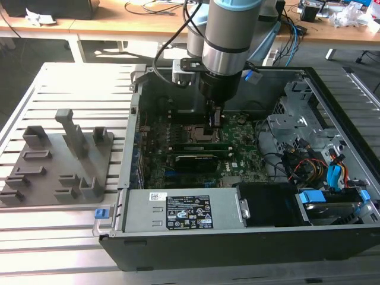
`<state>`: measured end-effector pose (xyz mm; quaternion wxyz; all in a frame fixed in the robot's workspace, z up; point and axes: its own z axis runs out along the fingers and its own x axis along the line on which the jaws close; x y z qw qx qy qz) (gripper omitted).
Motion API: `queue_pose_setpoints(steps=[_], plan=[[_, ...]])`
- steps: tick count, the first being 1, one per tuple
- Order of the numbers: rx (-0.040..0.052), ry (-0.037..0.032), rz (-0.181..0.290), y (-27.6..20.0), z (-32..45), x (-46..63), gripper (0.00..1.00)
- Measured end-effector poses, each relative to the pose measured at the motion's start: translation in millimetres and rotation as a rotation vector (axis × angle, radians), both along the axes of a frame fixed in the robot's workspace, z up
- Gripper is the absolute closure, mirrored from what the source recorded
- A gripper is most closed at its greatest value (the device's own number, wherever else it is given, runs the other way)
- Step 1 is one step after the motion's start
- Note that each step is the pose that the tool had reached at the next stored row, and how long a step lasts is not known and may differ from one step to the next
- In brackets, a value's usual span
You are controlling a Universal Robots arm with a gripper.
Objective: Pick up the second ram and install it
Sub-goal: 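Insert the second ram into the second slot, then press down the second ram until it locks into place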
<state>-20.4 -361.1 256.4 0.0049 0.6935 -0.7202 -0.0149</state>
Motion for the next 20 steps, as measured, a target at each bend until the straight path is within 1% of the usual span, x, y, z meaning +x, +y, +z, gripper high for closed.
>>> queue_pose_setpoints(steps=[7, 8, 9, 10, 12, 13, 14, 15, 16, 17, 20], plan=[[0.0011, -0.0029, 0.0, 0.0, 0.0, -0.1, 0.89], [0.001, -0.003, 0.0, 0.0, 0.0, 1.2, 0.89], [0.001, -0.0003, 0.0, 0.0, -2.0, 15.2, 0.89], [-0.0002, 0.0018, 0.0, 0.0, -5.0, 25.9, 0.89], [-0.0013, 0.0034, 0.002, 0.0, -8.3, 36.3, 0.89], [-0.0026, 0.0043, 0.004, 0.0, -11.3, 41.8, 0.89], [-0.0034, 0.0045, 0.004, -2.8, -13.9, 42.6, 0.89], [-0.0036, 0.0045, 0.004, -6.7, -14.0, 42.6, 0.89], [-0.0036, 0.0045, 0.004, -8.1, -14.4, 42.6, 0.89], [-0.0034, 0.0044, 0.004, -8.7, -15.1, 42.7, 0.89], [-0.0037, 0.005, 0.005, -8.8, -23.2, 43.9, 0.89]])
